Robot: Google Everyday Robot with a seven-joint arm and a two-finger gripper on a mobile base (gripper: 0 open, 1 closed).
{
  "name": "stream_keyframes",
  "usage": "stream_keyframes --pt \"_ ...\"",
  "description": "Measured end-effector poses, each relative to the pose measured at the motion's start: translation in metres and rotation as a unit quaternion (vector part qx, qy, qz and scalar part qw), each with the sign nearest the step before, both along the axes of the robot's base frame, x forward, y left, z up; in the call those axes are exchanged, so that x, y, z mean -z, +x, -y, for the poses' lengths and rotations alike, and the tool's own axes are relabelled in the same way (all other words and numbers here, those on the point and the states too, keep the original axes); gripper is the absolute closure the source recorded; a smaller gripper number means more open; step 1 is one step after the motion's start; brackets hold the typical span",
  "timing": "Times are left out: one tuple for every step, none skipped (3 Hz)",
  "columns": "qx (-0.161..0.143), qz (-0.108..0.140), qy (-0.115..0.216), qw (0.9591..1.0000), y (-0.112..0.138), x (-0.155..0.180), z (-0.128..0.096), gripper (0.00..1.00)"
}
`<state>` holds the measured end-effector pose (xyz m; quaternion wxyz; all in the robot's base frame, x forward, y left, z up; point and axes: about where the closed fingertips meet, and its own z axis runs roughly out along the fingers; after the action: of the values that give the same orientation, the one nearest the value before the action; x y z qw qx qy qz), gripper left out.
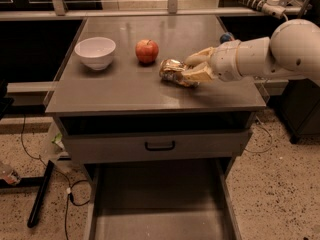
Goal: Pick orange can from middle drawer and place on counter
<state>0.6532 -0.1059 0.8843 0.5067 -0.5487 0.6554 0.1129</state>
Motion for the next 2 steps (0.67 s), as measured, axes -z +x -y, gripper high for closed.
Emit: stream_keyframes --pt "0.0 0.0 0.0 1.0 0.0 0.0 0.0 0.36" --pt "0.0 0.0 0.0 1.0 0.0 0.0 -0.0001 0.12"
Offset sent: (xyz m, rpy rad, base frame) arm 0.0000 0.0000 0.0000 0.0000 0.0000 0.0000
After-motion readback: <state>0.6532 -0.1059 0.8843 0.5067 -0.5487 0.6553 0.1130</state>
